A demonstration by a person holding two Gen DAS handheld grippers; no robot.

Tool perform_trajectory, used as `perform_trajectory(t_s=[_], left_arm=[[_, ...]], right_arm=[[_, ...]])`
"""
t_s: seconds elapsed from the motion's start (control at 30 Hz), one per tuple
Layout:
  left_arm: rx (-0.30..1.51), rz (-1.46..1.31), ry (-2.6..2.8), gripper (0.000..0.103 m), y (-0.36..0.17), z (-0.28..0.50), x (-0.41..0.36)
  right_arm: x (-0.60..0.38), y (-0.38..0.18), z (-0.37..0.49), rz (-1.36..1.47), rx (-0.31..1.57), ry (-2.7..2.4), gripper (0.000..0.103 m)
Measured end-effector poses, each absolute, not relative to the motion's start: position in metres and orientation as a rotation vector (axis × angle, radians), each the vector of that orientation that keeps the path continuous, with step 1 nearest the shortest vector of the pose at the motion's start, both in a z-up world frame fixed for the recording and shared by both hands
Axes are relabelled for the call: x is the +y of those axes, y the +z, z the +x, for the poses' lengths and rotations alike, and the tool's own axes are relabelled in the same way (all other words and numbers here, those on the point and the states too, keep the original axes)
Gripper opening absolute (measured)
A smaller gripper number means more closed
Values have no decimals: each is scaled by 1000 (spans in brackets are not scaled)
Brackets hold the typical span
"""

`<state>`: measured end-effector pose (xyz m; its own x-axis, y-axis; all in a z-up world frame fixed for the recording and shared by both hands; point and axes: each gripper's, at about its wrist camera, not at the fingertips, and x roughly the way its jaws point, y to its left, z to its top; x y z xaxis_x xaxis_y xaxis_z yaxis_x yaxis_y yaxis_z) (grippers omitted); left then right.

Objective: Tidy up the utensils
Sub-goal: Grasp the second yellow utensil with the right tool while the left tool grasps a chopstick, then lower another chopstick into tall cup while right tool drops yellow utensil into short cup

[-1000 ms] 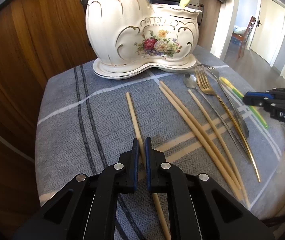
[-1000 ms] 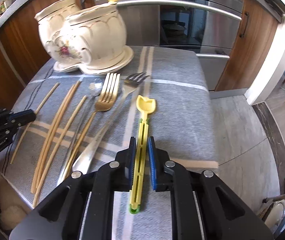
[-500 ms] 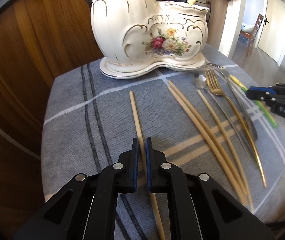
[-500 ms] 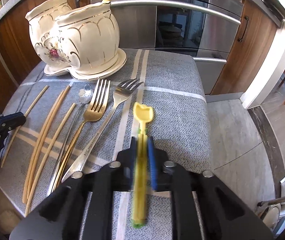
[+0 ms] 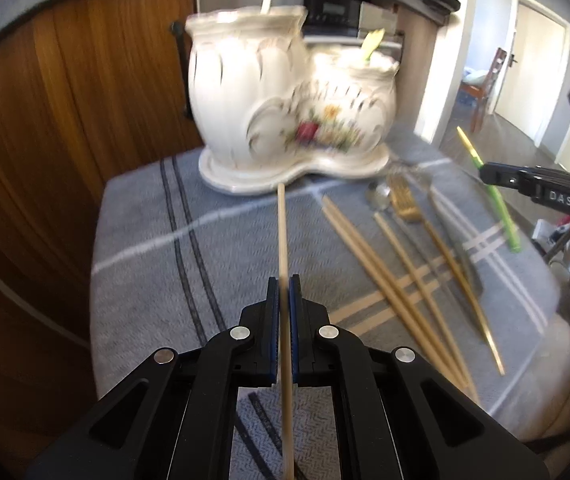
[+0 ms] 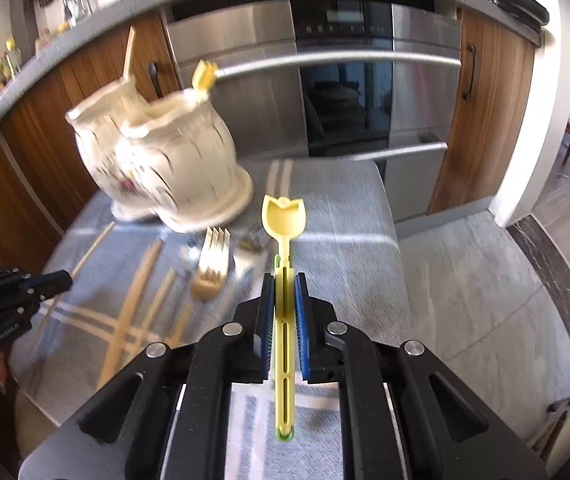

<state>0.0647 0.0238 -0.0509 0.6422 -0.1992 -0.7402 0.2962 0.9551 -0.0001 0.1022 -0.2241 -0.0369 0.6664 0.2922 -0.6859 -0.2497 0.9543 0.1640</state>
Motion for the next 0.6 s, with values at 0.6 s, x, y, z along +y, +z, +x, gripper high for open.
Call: perform_trajectory(t_s=[0.6], left_arm=[[479, 37, -336, 5, 67, 79, 33]], right_arm=[[-193, 55, 112, 82, 501, 412, 10]])
